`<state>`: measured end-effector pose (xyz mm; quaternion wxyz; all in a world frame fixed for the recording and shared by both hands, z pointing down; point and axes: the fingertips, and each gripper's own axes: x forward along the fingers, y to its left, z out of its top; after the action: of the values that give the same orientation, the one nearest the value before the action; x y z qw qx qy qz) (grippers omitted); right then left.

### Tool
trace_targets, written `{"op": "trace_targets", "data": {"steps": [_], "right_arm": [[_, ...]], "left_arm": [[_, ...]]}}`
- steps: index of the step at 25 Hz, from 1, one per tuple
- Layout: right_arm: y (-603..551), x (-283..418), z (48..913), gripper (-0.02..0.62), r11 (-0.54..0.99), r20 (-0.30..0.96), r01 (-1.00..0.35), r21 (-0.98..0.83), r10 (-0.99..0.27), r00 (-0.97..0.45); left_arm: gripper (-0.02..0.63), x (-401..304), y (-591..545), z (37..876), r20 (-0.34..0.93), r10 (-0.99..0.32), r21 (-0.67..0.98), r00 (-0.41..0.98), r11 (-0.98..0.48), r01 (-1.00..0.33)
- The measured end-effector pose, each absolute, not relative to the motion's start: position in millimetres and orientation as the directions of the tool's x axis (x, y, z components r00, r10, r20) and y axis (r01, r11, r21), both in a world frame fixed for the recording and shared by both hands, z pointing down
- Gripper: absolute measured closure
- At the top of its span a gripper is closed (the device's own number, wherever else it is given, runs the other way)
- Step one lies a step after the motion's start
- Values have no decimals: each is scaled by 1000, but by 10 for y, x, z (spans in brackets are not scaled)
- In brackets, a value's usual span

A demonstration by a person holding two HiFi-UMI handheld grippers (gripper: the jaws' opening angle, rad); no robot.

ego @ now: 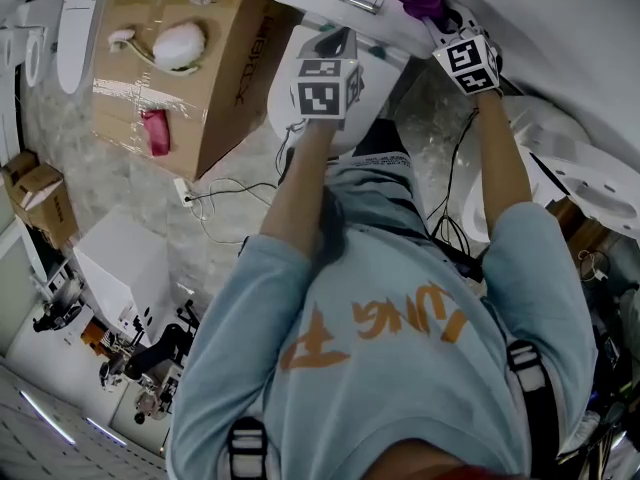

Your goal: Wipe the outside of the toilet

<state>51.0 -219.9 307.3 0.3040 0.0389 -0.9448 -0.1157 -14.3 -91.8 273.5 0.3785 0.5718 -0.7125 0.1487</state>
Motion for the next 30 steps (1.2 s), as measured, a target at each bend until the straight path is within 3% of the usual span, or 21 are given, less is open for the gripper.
{"op": "trace_targets", "data": {"steps": [11, 16, 30], "right_arm": [[-2261, 801, 2985, 523, 985, 594, -152, 81, -170, -786], [-2356, 722, 2702, 522, 974, 551, -222, 48, -211, -807], [-1602, -873, 2263, 518, 999, 390, 44, 32, 28, -920]], "left_arm": [[580, -269, -826, 2728, 706, -702, 214, -92, 335, -917], [580, -505, -702, 2680, 697, -703, 213, -140, 389, -896], [580, -1175, -245, 2558, 696, -658, 139, -289, 517, -845]]}}
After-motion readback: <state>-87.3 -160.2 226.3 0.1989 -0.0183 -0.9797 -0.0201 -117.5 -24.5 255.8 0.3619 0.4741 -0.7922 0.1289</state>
